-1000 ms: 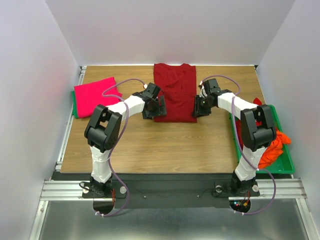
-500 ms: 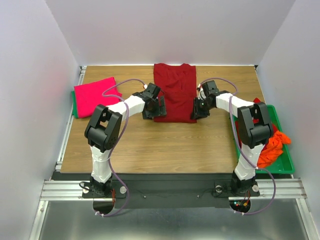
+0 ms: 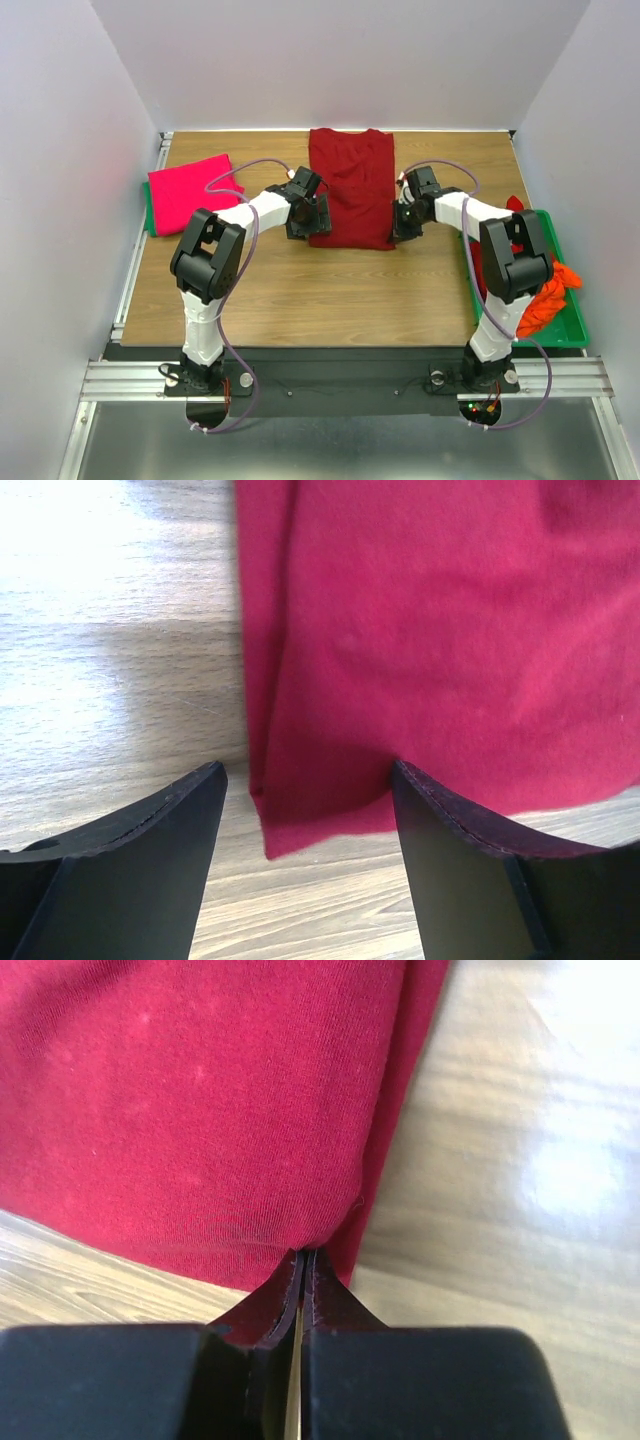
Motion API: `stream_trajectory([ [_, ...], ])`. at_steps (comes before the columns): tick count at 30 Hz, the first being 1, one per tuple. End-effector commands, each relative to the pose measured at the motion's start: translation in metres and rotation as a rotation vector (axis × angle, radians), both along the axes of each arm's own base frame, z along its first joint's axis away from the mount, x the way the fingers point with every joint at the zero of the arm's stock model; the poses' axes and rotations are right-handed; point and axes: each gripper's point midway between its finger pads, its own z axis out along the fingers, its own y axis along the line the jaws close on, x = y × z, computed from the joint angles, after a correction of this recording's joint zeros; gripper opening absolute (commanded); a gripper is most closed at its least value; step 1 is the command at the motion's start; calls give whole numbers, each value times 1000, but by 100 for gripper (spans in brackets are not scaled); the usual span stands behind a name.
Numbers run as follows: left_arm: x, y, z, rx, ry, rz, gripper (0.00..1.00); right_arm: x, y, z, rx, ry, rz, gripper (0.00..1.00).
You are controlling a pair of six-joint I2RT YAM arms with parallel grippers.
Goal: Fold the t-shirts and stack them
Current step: Fold the tshirt
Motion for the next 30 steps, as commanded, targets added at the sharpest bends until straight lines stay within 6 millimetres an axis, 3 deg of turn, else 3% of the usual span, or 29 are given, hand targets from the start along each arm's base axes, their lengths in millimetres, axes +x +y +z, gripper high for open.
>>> stream_trajectory([
  [1,-4,3,-6,28,23,2,78,-6,-11,17,-34,-40,-50,0],
  [14,-19,3,9,0,-7,-6,78,-25,-18,28,-20,-30,-145,2],
  [23,-48,-11,13,-32,-10,-40,73,-34,-25,47,-16,-65,-208,33],
  [30,-54,-16,6,-25,2,-43,73,-38,-31,36,-53,-40,-234,50],
])
